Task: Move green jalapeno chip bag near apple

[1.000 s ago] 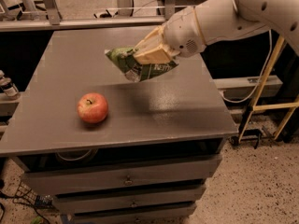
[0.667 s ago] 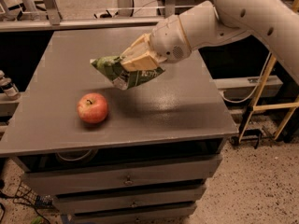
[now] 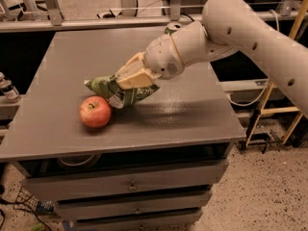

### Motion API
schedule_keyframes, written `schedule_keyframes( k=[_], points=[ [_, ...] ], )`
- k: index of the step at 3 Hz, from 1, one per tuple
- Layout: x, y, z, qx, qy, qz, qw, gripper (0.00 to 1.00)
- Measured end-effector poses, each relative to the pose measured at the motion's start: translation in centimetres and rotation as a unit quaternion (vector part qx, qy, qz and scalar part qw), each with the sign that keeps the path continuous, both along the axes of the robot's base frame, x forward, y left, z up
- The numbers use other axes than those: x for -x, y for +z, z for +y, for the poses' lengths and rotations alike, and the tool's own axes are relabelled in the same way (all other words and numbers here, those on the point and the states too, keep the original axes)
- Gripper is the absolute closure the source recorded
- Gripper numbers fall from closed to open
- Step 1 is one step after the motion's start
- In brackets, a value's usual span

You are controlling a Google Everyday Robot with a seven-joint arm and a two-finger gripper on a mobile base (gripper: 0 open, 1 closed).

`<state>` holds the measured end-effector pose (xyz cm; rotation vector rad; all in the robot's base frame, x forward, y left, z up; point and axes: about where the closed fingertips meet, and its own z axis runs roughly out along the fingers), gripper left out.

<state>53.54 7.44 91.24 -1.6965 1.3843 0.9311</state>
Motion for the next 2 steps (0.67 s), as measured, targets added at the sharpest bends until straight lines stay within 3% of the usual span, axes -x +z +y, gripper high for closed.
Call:
schedule_keyframes(
  k=[2],
  points=[
    [0.18, 0.11, 0.39, 0.000, 0.004, -0.001, 1.0000, 0.58]
  ],
)
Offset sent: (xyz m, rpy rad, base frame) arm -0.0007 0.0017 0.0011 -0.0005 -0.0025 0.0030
